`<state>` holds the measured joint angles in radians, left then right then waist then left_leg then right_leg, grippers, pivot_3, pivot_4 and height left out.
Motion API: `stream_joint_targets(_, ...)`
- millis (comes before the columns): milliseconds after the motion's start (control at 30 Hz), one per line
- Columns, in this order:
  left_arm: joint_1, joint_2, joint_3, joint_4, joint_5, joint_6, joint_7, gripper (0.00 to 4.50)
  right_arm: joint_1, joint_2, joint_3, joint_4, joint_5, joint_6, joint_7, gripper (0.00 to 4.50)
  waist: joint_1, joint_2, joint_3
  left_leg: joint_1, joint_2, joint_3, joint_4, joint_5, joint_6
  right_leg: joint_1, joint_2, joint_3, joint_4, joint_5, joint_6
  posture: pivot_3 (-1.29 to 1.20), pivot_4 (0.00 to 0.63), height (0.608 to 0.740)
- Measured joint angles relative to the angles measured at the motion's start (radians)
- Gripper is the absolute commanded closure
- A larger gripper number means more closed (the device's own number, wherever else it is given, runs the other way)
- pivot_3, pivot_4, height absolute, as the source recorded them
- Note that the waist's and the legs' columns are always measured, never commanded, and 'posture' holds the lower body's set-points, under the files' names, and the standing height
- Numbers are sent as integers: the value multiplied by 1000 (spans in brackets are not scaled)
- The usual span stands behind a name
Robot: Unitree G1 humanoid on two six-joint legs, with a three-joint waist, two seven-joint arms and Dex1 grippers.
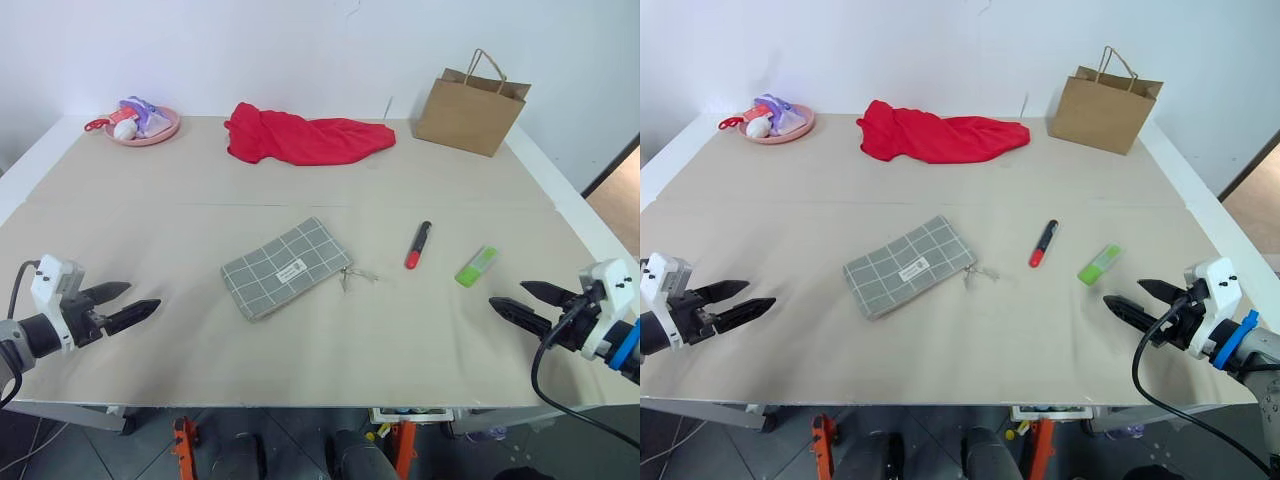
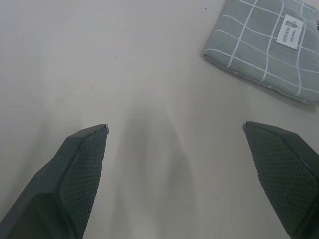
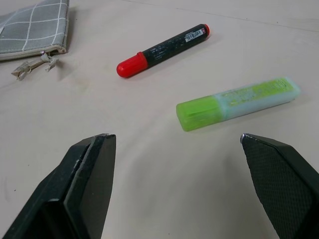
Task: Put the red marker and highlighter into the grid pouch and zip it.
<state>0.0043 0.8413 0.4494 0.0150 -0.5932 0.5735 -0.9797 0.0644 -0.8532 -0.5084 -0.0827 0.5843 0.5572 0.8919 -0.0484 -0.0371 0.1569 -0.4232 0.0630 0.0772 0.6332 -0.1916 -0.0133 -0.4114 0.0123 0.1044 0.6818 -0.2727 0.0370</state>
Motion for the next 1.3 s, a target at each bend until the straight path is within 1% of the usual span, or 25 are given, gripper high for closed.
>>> stream_joint_targets(67, -2, 0, -1, 0, -1, 3, -1, 0, -1, 1, 0, 0, 0, 0, -1, 188, 0, 0, 0, 0, 0, 0, 0, 0, 0, 0, 0, 0, 0, 0, 0, 0, 150, 740)
stream_joint_targets(233, -75, 9, -49, 0, -34, 48, -56, 0, -13, 24, 7, 4, -2, -9, -17, 188, 0, 0, 0, 0, -1, 0, 1, 0, 0, 1, 0, -1, 0, 0, -1, 0, 150, 740)
stream_joint_targets(300, -90, 12, -69, 6, -15, 19, -76, 0, -21, 25, 7, 5, -1, -10, -20, 188, 0, 0, 0, 0, -1, 0, 1, 0, 0, 1, 0, -1, 0, 0, -1, 0, 150, 740)
stream_joint_targets(333, -93, 12, -90, 15, 19, -33, -84, 0, -22, 25, 7, 5, -1, -10, -20, 425, 0, 0, 0, 0, -1, 0, 0, 0, 0, 1, 0, -1, 0, 0, 0, 0, 150, 740)
stream_joint_targets(367, -93, 12, -91, 15, 21, -35, -84, 0, -22, 25, 7, 5, -1, -10, -20, 425, 0, 0, 0, 0, -1, 0, 0, 0, 0, 1, 0, -1, 0, 0, 0, 0, 150, 740)
stream_joint_targets(400, -93, 12, -102, 18, 36, -57, -90, 0, -22, 25, 7, 7, -1, -10, -20, 732, 0, 0, 0, 0, -1, 0, 0, 0, 0, 1, 0, -1, 0, 0, -1, 0, 150, 740)
stream_joint_targets(433, -93, 12, -103, 19, 39, -61, -91, 0, -22, 25, 7, 8, -1, -10, -20, 844, 0, 0, 0, 0, -1, 0, 0, 0, 0, 1, 0, -1, 0, 0, -1, 0, 150, 740)
stream_joint_targets(467, -93, 23, -145, 37, 121, -204, -125, 0, -32, 30, 6, 9, 20, 3, -17, 1623, 0, 0, 0, 0, -1, 0, 0, 0, 0, 1, 0, -2, 0, 0, -2, 0, 150, 740)
stream_joint_targets(500, -93, 23, -152, 37, 134, -229, -131, 0, -36, 30, 6, 9, 24, 6, -15, 1933, 0, 0, 0, 0, -1, 0, 0, 0, 0, 1, 0, -2, 0, 0, -2, 0, 150, 740)
stream_joint_targets(533, -93, 25, -164, 43, 161, -280, -141, 0, -38, 30, 5, 9, 33, 12, -13, 2424, 1, 0, 0, 0, -1, 0, 0, 0, 0, 2, 0, -2, 0, 0, -2, 0, 150, 740)
stream_joint_targets(600, -103, 28, -197, 57, 226, -400, -149, 0, -42, 30, 4, 5, 50, 28, -4, 2959, 1, 0, 0, 0, -1, 0, 0, 0, 0, 2, 0, -1, 0, 0, -2, 0, 150, 740)
stream_joint_targets(700, -139, 3, -223, 21, 231, -443, -160, 0, -72, 30, 31, -27, 73, 53, 1, 4226, 1, 0, 0, 0, -1, 0, 0, 0, 0, 2, -1, -1, 0, 0, 0, 0, 150, 740)
stream_joint_targets(733, -141, -1, -237, 0, 229, -446, -165, 0, -82, 31, 45, -47, 83, 61, 4, 4403, 0, 0, 0, 0, -1, 0, 0, 0, 0, 2, -1, 0, 0, 0, 0, 0, 150, 740)
stream_joint_targets(867, -137, -6, -319, -53, 265, -514, -194, 0, -181, 61, 144, -115, 113, 94, 6, 4403, -6, 0, 0, 1, 1, 0, 0, 0, 0, 1, 1, 0, 0, 1, 0, 0, 150, 740)
stream_joint_targets(933, -141, -6, -375, -67, 303, -565, -209, 0, -285, 97, 229, -127, 116, 107, -5, 4403, -6, 1, 0, 1, 1, 0, 0, 0, 0, 1, 2, 0, 0, 2, -1, 0, 150, 740)
stream_joint_targets(967, -144, -7, -383, -67, 308, -571, -209, 0, -301, 101, 244, -128, 115, 108, -6, 4403, -5, 1, 0, 1, 1, 0, 0, 0, 0, 1, 2, 0, 0, 2, -1, 0, 150, 740)
stream_joint_targets(1000, -154, -7, -404, -63, 329, -597, -214, 0, -389, 133, 314, -119, 81, 112, -36, 4403, -2, 1, 0, 0, 1, 0, 0, 0, 0, 1, 2, -1, 0, 1, -1, 0, 150, 740)
stream_joint_targets(1033, -158, -8, -409, -64, 330, -599, -215, 0, -400, 138, 321, -119, 77, 113, -41, 4403, -2, 1, 0, 0, 1, 0, 1, 0, 0, 1, 2, -1, 0, 1, -2, 0, 150, 740)
stream_joint_targets(1067, -176, -6, -425, -59, 351, -625, -223, 0, -474, 168, 379, -96, 38, 109, -59, 4403, -3, 1, 0, -1, 1, 0, 1, 0, 0, 0, 2, -1, 0, 2, -1, 0, 150, 740)
stream_joint_targets(1100, -206, -4, -449, -43, 382, -672, -231, 0, -574, 211, 467, -50, -32, 90, -80, 4403, -4, 1, 1, 0, 0, 1, 1, 0, 0, 0, 3, 0, 0, 2, -2, 0, 150, 740)
stream_joint_targets(1167, -246, -3, -476, -17, 421, -731, -235, 0, -666, 256, 571, 6, -126, 48, -98, 4403, -5, 1, 1, 0, 0, 1, 1, 0, 0, -1, 4, 0, 0, 3, -3, 0, 150, 740)
stream_joint_targets(1200, -272, -3, -492, 13, 450, -787, -234, 0, -723, 289, 653, 56, -203, 4, -107, 4403, -3, 1, 0, -1, 0, 2, 1, 0, 0, -1, 4, -1, 0, 4, -7, 0, 150, 740)
stream_joint_targets(1267, -291, -4, -499, 54, 480, -853, -227, 0, -757, 323, 735, 123, -286, -43, -112, 4403, 2, 1, 0, -5, 0, 0, 0, 0, 0, -3, 3, -2, 0, 3, -8, 0, 150, 740)
stream_joint_targets(1300, -301, -10, -503, 88, 499, -893, -217, 0, -782, 343, 770, 189, -338, -71, -119, 4403, 7, 1, 0, -9, 0, 1, 0, -1, 0, -8, 2, -3, 2, 2, -8, 0, 150, 740)
